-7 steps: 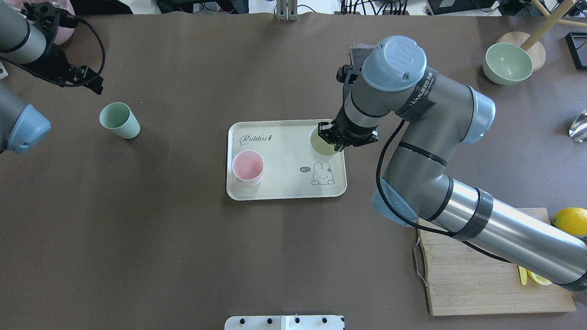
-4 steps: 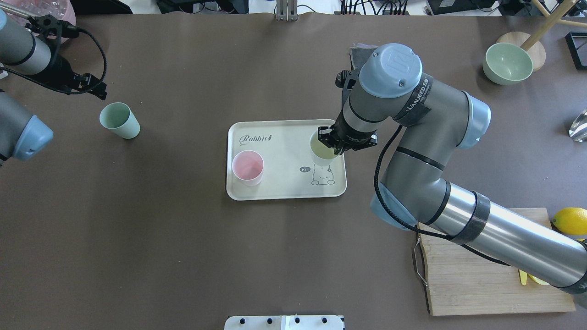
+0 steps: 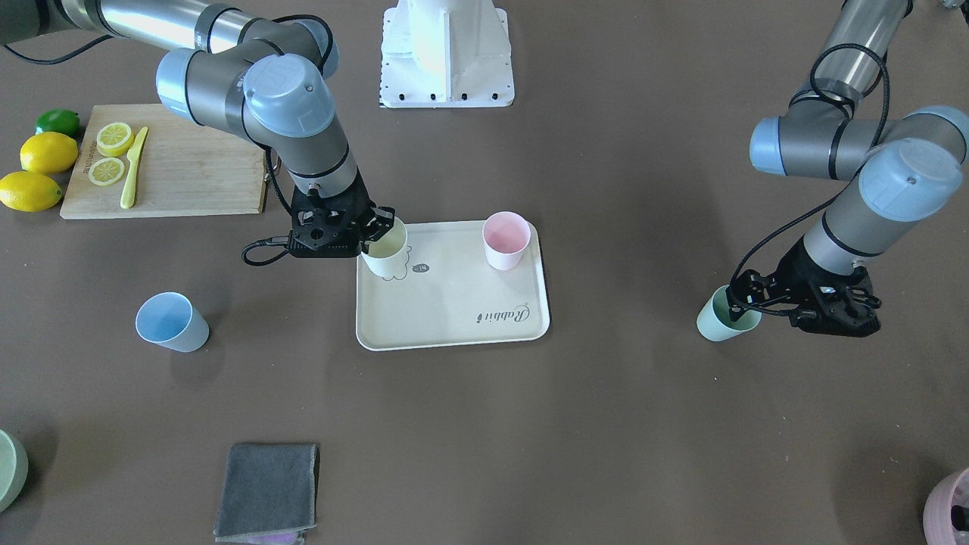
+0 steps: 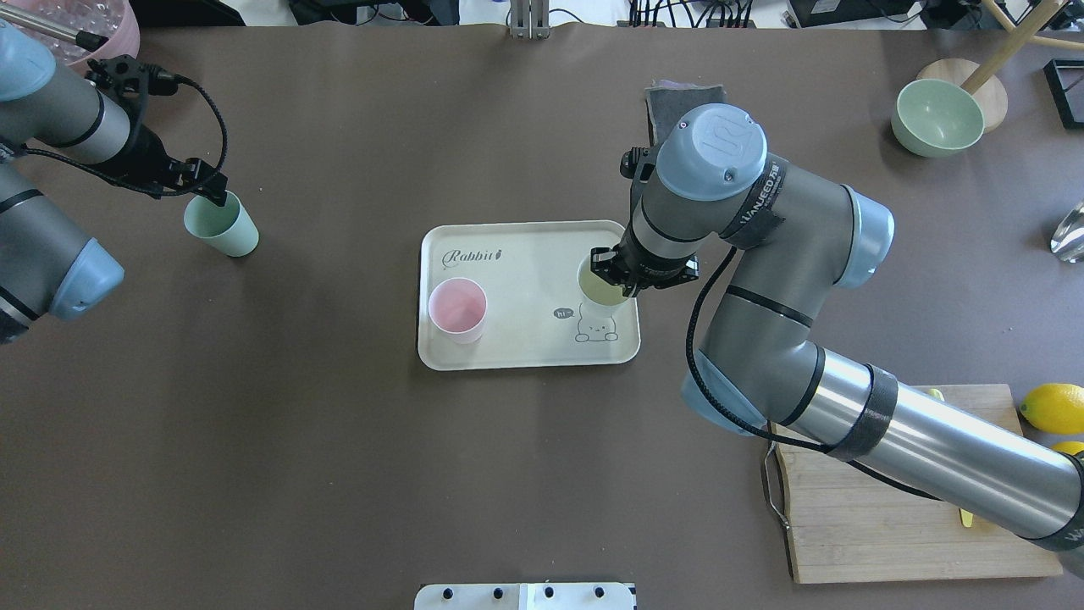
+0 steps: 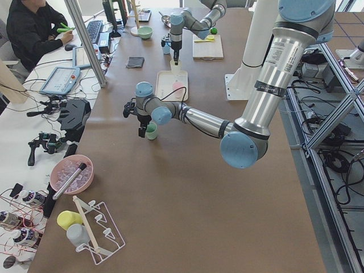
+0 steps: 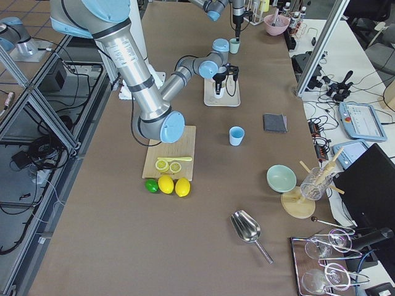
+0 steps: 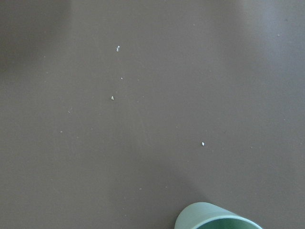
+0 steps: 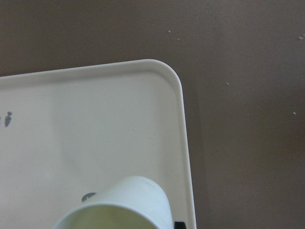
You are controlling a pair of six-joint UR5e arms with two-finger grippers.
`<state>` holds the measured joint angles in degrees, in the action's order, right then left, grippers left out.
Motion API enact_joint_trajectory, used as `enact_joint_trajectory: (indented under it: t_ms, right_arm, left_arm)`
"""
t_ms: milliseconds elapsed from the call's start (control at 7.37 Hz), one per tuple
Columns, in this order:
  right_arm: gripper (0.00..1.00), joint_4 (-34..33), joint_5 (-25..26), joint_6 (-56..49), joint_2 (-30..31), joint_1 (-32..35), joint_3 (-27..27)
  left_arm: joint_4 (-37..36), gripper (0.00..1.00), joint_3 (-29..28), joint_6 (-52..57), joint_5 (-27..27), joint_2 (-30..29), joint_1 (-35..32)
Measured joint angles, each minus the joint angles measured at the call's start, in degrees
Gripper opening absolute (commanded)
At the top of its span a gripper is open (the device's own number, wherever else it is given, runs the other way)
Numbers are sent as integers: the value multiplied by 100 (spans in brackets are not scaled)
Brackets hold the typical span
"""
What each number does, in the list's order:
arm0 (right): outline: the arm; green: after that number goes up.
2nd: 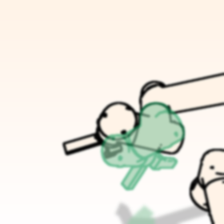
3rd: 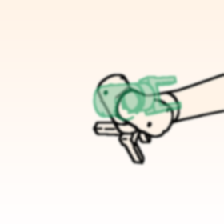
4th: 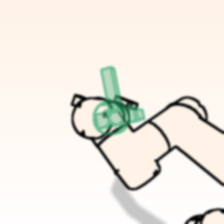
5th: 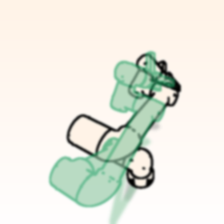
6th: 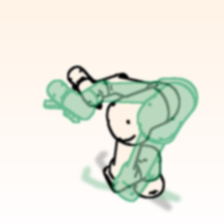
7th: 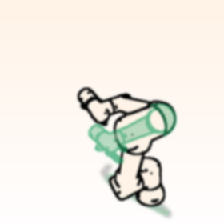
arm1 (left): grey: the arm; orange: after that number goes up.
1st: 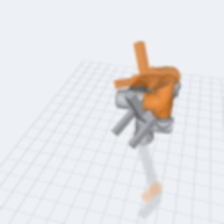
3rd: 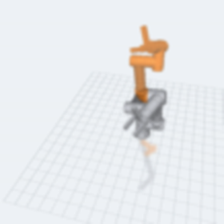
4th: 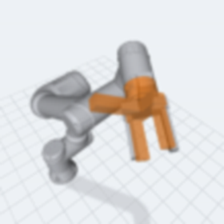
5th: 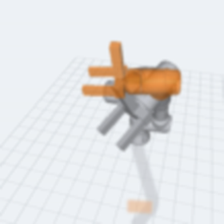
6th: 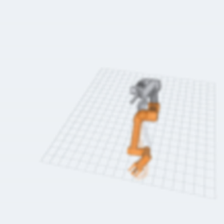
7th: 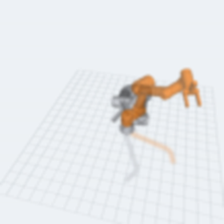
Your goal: Place all cups on tray
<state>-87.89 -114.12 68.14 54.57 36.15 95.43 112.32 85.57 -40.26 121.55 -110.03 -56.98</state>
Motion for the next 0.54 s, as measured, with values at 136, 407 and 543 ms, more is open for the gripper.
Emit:
enact_joint_trajectory:
  t_ms: [136, 407, 543]
  right_arm:
    - [0, 2, 3, 5, 11, -6, -6]
    - [0, 4, 4, 13, 13, -24, 1]
    - [0, 5, 4, 13, 13, -43, -2]
  left_arm:
    - [1, 92, -25, 2, 0, 13, 42]
    - [1, 90, -66, 43, -6, 40, 69]
    - [1, 90, -74, 50, -8, 46, 71]
